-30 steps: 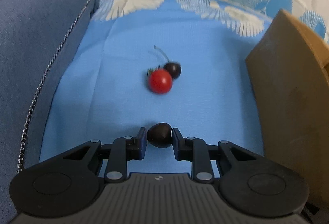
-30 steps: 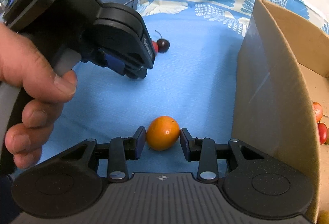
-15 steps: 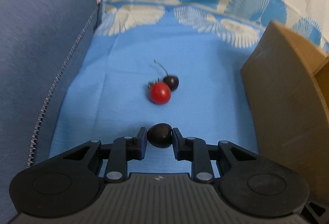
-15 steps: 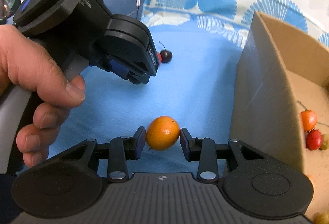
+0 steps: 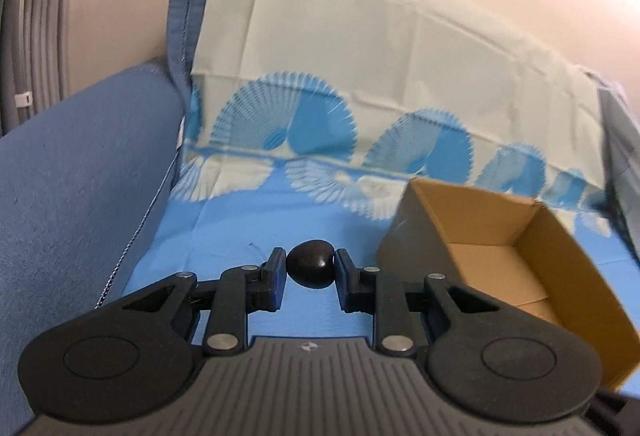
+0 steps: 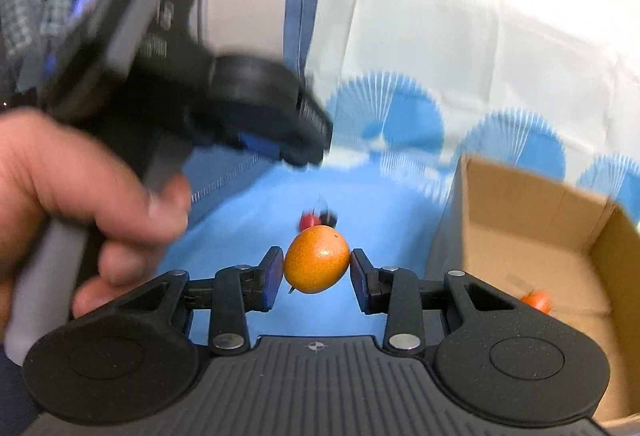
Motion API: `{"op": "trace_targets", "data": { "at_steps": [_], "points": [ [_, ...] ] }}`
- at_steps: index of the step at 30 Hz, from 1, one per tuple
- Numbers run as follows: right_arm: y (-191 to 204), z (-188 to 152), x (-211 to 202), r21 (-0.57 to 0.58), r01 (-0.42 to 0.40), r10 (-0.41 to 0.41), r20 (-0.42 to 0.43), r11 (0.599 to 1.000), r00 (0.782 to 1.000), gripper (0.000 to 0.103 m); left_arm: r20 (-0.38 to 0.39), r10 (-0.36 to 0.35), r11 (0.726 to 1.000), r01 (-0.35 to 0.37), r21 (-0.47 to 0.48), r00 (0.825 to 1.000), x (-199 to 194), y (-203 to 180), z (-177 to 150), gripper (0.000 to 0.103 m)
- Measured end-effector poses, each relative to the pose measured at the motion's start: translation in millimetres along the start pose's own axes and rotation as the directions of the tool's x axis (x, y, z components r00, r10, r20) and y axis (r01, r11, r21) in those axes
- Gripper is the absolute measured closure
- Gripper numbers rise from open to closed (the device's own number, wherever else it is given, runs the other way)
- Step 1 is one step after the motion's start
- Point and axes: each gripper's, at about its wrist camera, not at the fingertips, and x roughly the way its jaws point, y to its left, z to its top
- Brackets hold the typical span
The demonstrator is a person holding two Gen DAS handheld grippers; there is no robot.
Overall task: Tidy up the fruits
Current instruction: 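Lift both held fruits and carry them over the cardboard box, then open both tools to drop the orange fruit and cherry into the box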
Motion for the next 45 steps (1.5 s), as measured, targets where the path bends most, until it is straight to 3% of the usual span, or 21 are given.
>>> {"op": "trace_targets", "data": {
  "at_steps": [9,18,24,30,41,43,45],
  "points": [
    [-48.6,-2.4,-42.8,0.011,0.093,-0.093,0.042,0.996,0.995,0.065,0.051,-0.056,0.997,0.054,0.047,0.997,-20.3,-19.8,-7.5,0.075],
    [-140.8,6.1,-80.5,0.032,0.222,-0.224,0.109,0.975,0.969,0.065,0.045,-0.101,0.990,0.096,0.101,0.994,-10.7,-37.2,-12.8,0.075],
    [-201.0,-6.9,-86.2,0.216,0.299,-0.322,0.078,0.929,0.943,0.065,0.025,-0.112,0.980,0.106,0.171,0.993,3.8,-55.4,-18.0,0.075],
    [-214.1,-15.7,-72.1,0.207,0.335,-0.352,0.053,0.919,0.934,0.065,0.022,-0.124,0.966,0.115,0.233,0.992,11.5,-65.1,-23.6,0.075],
    [-213.2,-18.4,-65.4,0.187,0.364,-0.376,0.036,0.913,0.926,0.065,0.015,-0.137,0.958,0.129,0.258,0.990,25.4,-73.1,-23.9,0.075],
    [-212.5,-17.9,-63.7,0.183,0.367,-0.379,0.032,0.912,0.925,0.073,0.016,-0.140,0.953,0.130,0.273,0.990,24.8,-76.3,-25.7,0.074],
    [-212.9,-17.3,-62.9,0.193,0.364,-0.377,0.033,0.911,0.926,0.073,0.016,-0.146,0.950,0.136,0.283,0.989,24.5,-78.7,-27.2,0.074]
  ]
}}
